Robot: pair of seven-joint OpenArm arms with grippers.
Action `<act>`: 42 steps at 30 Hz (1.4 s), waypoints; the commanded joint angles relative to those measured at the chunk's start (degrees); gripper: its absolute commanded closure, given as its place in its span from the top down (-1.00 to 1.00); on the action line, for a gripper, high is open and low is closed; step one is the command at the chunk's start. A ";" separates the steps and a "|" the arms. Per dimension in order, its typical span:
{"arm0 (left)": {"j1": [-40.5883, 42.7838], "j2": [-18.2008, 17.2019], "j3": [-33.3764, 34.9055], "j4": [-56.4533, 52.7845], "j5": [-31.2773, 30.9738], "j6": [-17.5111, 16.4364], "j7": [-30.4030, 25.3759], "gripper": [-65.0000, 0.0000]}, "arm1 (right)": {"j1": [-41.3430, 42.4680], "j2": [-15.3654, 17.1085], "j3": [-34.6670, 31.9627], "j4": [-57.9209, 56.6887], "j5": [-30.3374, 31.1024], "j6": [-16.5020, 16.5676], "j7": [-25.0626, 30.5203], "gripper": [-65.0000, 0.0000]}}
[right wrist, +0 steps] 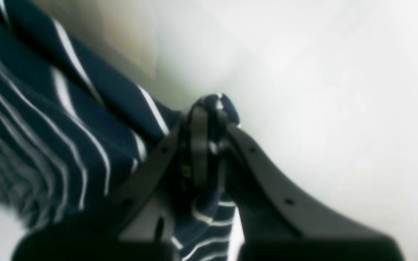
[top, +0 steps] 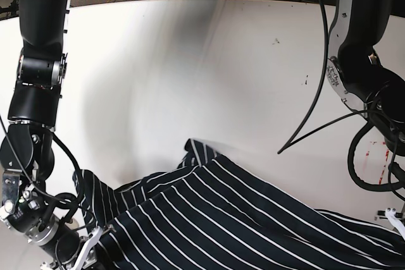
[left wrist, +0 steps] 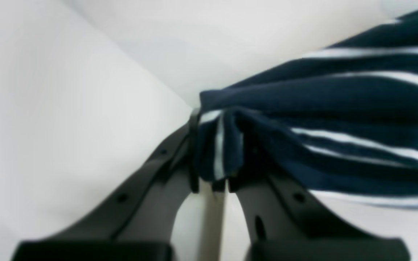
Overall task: Fold the T-shirt properly
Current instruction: 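Lift the shirt with both grippers and stretch it apart, then swing the held shirt through the air and lay it flat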
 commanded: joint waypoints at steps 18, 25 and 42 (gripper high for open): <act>17.33 -2.45 -1.62 0.93 0.95 0.36 -0.51 -1.00 | -25.88 -0.64 8.17 12.03 3.80 -0.62 -1.33 -1.00; 33.15 -2.63 -4.17 1.10 0.77 0.36 -0.51 -1.00 | -42.68 -4.94 13.18 19.07 3.80 -0.62 -1.33 -1.00; 55.13 -2.45 -11.99 0.49 0.86 0.36 -2.35 -1.00 | -66.85 -14.97 20.30 23.99 3.80 -0.62 -1.16 -1.00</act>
